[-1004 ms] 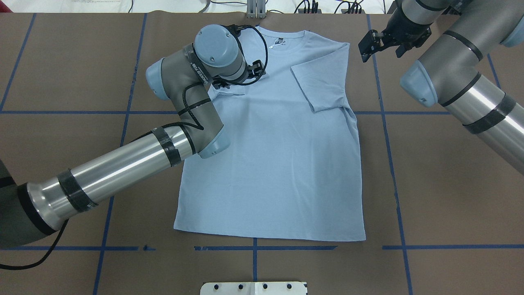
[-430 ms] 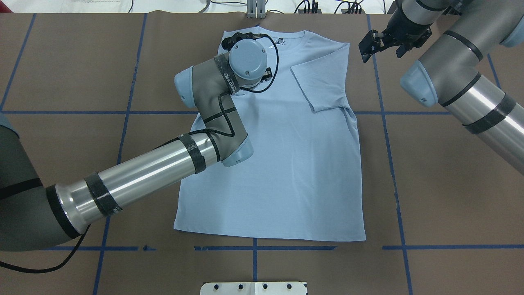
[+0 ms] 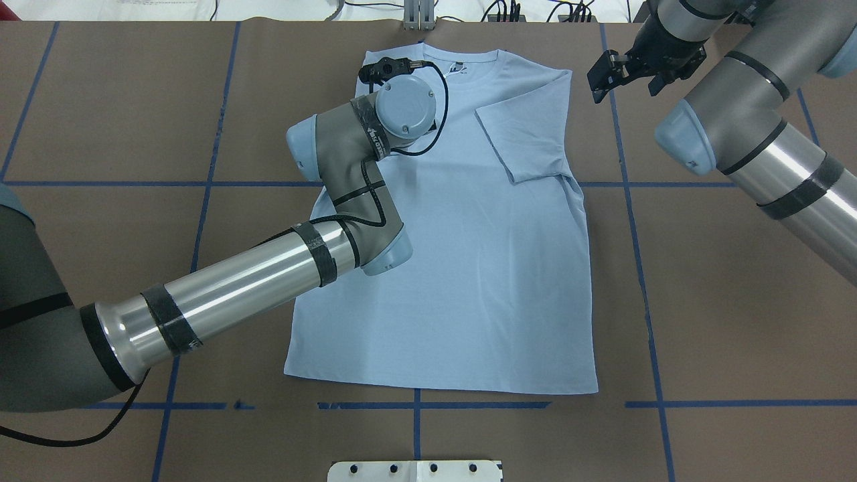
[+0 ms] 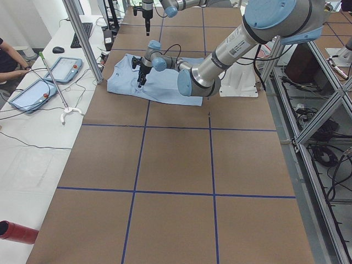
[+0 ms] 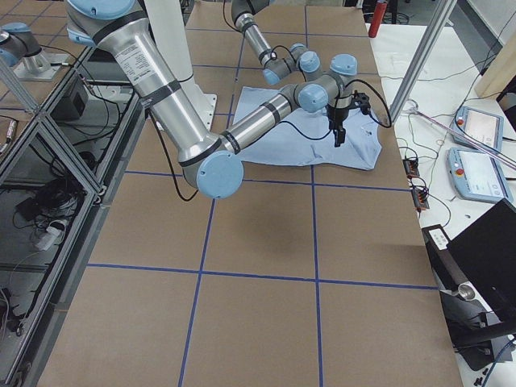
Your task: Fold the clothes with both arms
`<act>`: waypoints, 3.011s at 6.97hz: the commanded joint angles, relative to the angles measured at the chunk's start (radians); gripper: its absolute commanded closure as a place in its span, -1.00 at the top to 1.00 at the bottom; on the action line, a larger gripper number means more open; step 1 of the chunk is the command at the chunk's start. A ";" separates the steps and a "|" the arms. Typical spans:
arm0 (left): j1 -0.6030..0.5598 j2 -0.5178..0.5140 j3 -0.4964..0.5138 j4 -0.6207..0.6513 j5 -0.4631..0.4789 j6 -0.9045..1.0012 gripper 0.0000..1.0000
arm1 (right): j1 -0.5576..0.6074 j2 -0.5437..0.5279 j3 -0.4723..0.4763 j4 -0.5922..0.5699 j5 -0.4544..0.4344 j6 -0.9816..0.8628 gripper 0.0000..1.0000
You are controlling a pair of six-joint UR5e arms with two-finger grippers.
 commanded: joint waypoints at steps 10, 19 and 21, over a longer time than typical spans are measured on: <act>0.019 -0.002 0.003 0.029 0.004 0.031 -1.00 | 0.001 0.000 -0.007 0.000 0.000 -0.001 1.00; 0.011 0.001 -0.060 0.097 0.002 0.066 -0.35 | 0.001 0.001 -0.050 0.052 -0.001 0.000 1.00; 0.011 0.001 -0.060 0.095 0.004 0.066 -0.16 | 0.001 0.001 -0.055 0.057 -0.001 0.001 1.00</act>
